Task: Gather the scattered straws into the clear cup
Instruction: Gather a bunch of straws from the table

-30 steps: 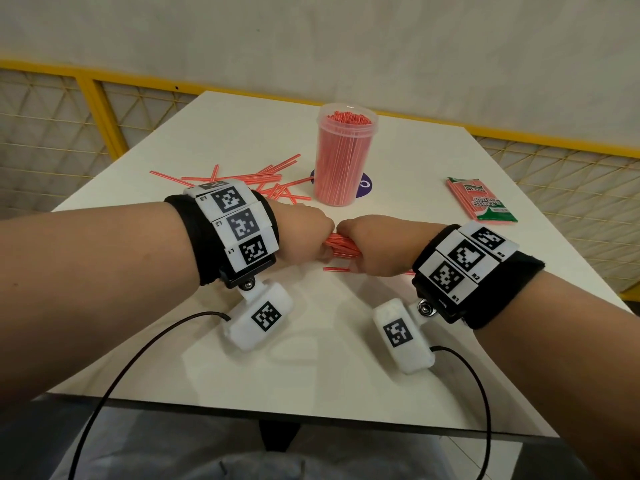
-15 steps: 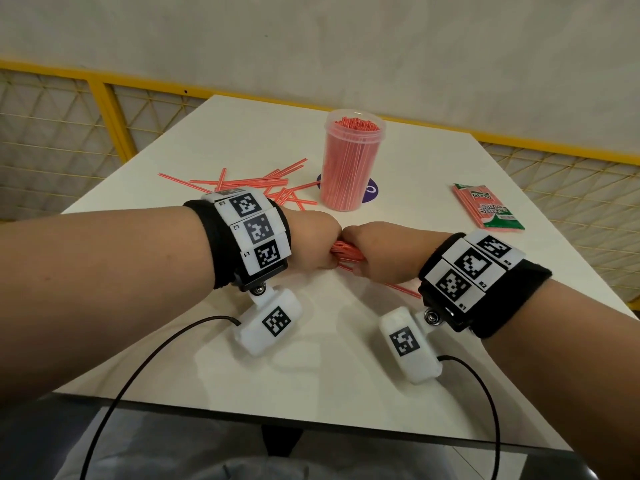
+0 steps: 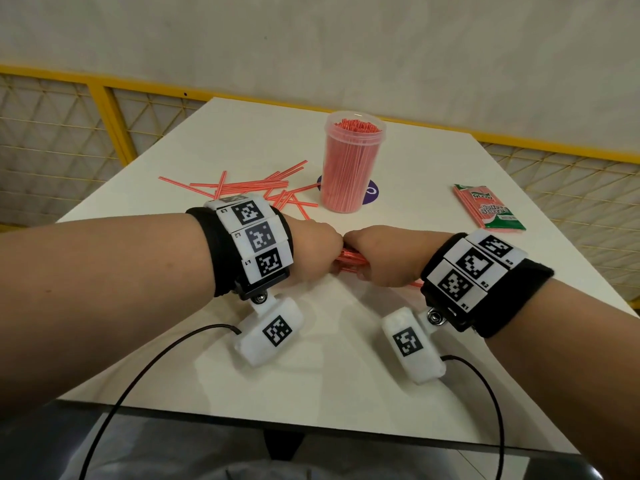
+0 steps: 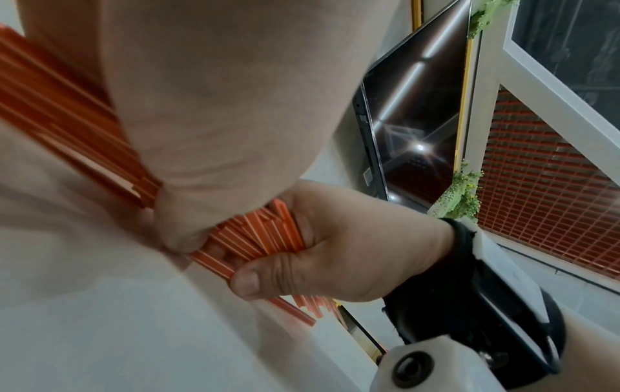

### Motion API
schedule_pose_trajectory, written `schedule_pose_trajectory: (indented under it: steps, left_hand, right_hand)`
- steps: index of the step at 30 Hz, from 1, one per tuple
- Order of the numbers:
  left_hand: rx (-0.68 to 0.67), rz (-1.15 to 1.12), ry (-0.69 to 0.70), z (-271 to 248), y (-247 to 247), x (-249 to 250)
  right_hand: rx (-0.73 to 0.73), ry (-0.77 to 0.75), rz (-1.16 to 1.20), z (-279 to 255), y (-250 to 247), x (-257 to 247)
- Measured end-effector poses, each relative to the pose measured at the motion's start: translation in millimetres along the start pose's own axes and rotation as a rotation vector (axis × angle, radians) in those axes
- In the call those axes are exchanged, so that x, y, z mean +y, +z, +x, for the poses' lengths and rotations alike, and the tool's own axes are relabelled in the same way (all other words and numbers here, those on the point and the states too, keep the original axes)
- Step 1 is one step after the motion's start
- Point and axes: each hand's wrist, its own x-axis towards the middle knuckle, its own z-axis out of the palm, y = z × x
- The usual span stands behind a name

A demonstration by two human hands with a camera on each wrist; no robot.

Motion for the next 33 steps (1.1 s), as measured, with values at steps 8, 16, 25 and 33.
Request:
schedule_pose_trajectory:
  steps: [8,16,25,33]
  left_hand:
    - [0.212,-0.225,-0.011,-8.6,-6.3,-22.8]
    - [0.409,-0.502,-0.106,-19.8,-16.6,-49.8]
    - [0.615,-0.904,-0.097,-19.1,-22.4,-48.9]
    - [0.909,-1.212,0.094,-27.9,-36.4,-48.3]
  right_hand:
    - [0.001,0.037,-0.049,2.0,-5.4,5.3]
    - [0.132,0.058,0.133,2.4,-19.5,24.3]
    - [0.173,-0.020,0.285,22.5,-24.6,11.8]
    - [0.298,-0.104,0.697,27.2,-38.7,9.7]
